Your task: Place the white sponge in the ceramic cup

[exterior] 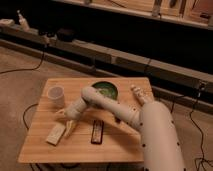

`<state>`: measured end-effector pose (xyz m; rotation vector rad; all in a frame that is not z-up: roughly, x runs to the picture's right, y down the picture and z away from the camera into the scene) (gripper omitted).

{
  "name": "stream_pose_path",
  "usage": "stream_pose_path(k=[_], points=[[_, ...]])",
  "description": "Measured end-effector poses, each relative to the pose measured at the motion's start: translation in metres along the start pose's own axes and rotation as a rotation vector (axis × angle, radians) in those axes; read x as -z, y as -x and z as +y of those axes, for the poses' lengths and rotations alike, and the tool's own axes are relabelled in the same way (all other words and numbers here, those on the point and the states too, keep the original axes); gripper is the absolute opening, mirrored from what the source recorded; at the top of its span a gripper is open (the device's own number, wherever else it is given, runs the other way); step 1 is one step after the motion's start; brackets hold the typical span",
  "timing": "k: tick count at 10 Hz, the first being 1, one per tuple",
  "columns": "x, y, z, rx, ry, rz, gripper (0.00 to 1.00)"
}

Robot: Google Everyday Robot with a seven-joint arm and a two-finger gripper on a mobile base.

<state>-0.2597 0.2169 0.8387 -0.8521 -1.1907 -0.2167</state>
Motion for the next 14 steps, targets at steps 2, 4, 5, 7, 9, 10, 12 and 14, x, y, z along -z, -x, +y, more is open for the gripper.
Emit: stream_pose_path(k=[2, 4, 5, 7, 9, 10, 12, 14], points=[[-0.010, 0.001, 0.000, 0.001, 0.034, -0.009, 0.79], [-0.016, -0.004, 0.002, -0.004, 0.067, -0.001, 0.63], [-0.017, -0.005, 0.004, -0.009, 0.085, 0.004, 0.53], [-0.016, -0.009, 0.005, -0.010, 0.101, 0.027, 0.33], [-0.002, -0.012, 0.004, 0.021, 0.080, 0.072, 0.12], [0.015, -0.008, 0.001, 0.042, 0.039, 0.087, 0.03], [0.050, -0.002, 0.000, 0.059, -0.049, 0.110, 0.00], [0.096, -0.004, 0.010, 0.031, -0.167, 0.127, 0.00]])
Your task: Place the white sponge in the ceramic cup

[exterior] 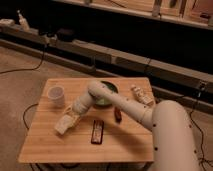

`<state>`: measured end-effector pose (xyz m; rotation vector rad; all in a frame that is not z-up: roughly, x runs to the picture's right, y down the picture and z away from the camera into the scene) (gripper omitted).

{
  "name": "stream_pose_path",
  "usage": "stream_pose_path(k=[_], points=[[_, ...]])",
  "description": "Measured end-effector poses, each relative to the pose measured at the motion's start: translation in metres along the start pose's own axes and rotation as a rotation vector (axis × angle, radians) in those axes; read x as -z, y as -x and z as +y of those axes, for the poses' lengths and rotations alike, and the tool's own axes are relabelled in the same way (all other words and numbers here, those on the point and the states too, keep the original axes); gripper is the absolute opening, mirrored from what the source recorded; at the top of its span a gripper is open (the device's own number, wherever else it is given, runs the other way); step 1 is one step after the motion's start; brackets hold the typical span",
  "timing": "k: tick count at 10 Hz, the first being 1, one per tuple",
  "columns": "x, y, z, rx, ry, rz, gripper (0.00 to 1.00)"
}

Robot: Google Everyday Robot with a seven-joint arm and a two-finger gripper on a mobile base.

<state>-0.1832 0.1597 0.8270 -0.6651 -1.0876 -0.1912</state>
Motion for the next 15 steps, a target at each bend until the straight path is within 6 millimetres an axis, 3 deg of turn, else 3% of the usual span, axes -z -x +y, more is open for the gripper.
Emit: stream_pose_path(k=[3, 6, 9, 13, 15], points=[[0.069, -0.024, 0.030, -0.096, -0.164, 0.041, 0.00], [0.112, -0.031, 0.048, -0.157, -0.331, 0.029, 0.00], [0.158, -0.001, 0.024, -0.093, -0.515, -0.010, 0.00], [0.202, 0.056, 0.009, 0.038, -0.545, -0.007, 0.00], [0.217, 0.076, 0.005, 0.074, -0.536, -0.024, 0.00]])
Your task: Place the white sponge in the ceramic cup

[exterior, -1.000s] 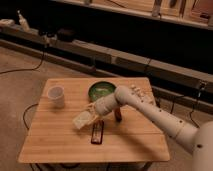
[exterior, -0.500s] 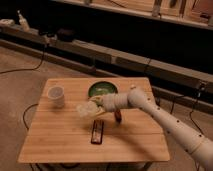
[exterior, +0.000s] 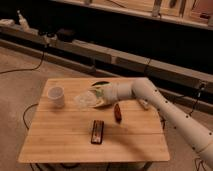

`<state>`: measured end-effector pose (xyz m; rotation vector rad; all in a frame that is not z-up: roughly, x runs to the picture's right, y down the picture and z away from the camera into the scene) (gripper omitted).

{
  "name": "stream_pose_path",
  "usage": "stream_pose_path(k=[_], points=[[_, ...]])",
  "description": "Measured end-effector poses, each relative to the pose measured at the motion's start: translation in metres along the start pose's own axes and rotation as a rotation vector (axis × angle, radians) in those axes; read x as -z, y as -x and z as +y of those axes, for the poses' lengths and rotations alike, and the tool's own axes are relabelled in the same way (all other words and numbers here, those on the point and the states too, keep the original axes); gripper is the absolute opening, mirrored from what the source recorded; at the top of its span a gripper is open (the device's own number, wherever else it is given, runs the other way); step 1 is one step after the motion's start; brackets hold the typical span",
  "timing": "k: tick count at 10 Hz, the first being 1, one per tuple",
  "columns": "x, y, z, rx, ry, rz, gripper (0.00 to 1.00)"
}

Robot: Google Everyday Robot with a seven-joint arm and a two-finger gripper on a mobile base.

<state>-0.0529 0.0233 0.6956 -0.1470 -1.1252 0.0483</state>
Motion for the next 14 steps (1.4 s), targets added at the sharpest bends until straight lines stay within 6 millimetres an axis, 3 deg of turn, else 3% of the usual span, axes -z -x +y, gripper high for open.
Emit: stream_pose_path(k=[2, 6, 13, 14], points=[[-0.004, 0.008, -0.016, 0.000, 0.013, -0.031, 0.00], [-0.044, -0.004, -0.047, -0.025, 0.042, -0.049, 0.00], [-0.046, -0.004, -0.050, -0.047, 0.034, -0.068, 0.00], [-0.055, 0.001, -0.056, -0.085, 0.027, -0.111, 0.00]])
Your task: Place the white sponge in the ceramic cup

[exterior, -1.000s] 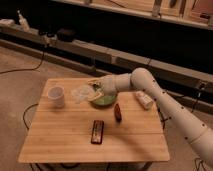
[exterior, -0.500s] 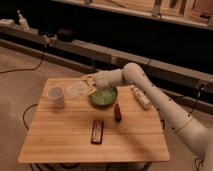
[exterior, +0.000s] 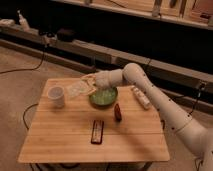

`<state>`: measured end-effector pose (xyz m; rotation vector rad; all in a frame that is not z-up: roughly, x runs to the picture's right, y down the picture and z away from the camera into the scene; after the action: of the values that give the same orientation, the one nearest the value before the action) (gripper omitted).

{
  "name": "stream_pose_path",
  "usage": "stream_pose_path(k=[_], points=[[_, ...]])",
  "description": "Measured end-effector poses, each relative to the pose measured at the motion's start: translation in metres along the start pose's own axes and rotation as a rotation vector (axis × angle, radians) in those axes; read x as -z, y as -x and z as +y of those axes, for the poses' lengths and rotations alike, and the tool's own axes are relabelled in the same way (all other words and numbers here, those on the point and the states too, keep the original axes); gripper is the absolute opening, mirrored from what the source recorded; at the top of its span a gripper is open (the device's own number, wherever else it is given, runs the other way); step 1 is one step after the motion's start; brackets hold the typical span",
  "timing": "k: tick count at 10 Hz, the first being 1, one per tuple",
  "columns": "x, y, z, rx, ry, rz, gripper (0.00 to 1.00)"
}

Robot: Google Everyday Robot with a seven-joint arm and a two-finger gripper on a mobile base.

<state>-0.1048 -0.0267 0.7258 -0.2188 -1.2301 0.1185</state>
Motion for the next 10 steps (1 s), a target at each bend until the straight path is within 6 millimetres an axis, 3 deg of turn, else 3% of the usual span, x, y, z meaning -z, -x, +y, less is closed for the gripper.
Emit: stream_pose_path(k=[4, 10], points=[[-0.042, 0.007, -0.025, -0.123, 0.006, -0.084, 0.00], [-0.042, -0.016, -0.039, -0.200, -0.001, -0.020, 0.00]])
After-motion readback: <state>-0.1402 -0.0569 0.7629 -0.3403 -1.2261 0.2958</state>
